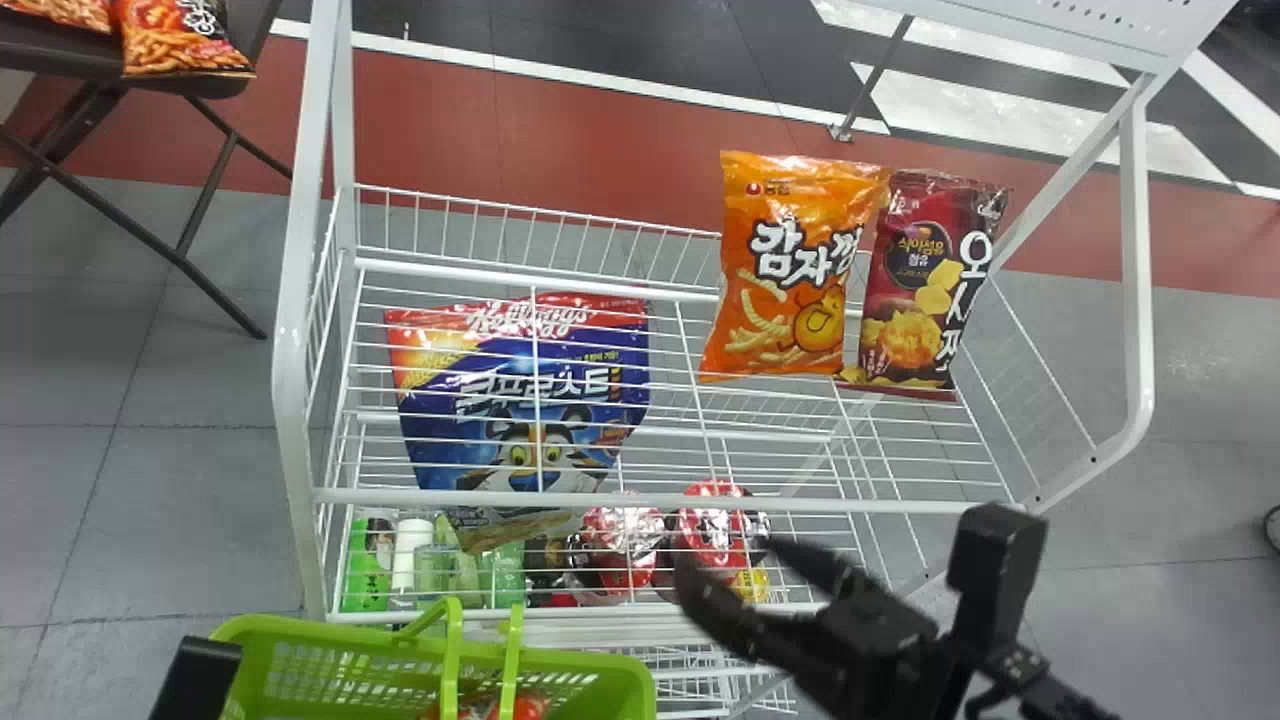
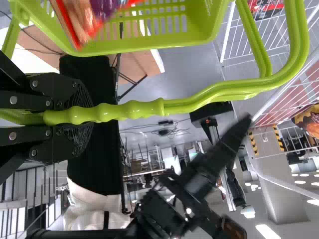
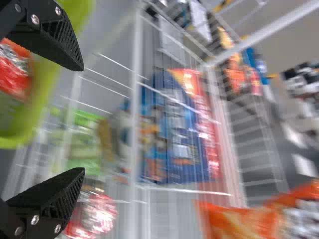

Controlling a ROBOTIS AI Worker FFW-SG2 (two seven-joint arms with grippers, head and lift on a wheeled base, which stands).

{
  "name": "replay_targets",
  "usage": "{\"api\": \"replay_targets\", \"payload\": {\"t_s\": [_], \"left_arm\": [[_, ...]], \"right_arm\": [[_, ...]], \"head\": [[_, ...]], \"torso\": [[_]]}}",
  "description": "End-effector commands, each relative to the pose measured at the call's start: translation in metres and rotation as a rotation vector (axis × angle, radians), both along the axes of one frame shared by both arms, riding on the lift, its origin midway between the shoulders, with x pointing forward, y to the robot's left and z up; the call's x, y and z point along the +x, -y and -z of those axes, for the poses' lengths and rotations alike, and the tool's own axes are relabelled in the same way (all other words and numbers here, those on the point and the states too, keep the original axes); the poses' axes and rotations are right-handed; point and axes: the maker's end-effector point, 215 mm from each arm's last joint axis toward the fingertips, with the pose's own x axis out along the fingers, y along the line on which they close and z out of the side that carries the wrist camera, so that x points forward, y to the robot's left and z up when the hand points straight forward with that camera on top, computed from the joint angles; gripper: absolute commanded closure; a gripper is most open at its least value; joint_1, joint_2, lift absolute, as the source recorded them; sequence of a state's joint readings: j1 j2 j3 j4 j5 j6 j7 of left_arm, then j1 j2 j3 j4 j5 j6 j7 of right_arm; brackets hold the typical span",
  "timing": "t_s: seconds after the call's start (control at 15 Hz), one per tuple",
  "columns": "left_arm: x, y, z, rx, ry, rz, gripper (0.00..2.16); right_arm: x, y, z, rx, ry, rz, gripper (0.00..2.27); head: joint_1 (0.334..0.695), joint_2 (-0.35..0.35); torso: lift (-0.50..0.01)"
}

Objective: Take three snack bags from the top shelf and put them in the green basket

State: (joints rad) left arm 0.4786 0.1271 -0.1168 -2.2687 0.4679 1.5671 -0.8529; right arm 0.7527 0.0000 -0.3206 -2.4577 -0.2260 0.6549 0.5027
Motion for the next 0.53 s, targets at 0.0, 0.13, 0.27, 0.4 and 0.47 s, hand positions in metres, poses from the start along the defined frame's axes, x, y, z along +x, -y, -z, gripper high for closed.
{"api": "replay_targets", "payload": {"t_s": [0.0,0.13,0.27,0.4,0.47], "left_arm": [[-0.001,0.0,0.001,0.003,-0.005,0.002,1.55],[0.001,-0.001,0.002,0.005,-0.005,0.001,1.55],[0.003,-0.003,0.004,0.01,-0.005,-0.005,1.55],[0.004,-0.005,0.004,0.009,-0.007,-0.009,1.55],[0.004,-0.006,0.004,0.009,-0.007,-0.01,1.55]], "right_arm": [[0.046,0.022,-0.04,-0.05,0.187,0.069,0.06],[0.083,0.04,-0.065,-0.078,0.305,0.13,0.06],[0.116,0.058,-0.073,-0.135,0.36,0.207,0.06],[0.148,0.079,-0.072,-0.179,0.369,0.282,0.07],[0.165,0.086,-0.068,-0.202,0.367,0.296,0.07]], "head": [[0.695,-0.35],[0.695,-0.35],[0.695,-0.35],[0.695,-0.35],[0.695,-0.35]], "torso": [[-0.028],[-0.028],[-0.028],[-0.028],[-0.028]]}}
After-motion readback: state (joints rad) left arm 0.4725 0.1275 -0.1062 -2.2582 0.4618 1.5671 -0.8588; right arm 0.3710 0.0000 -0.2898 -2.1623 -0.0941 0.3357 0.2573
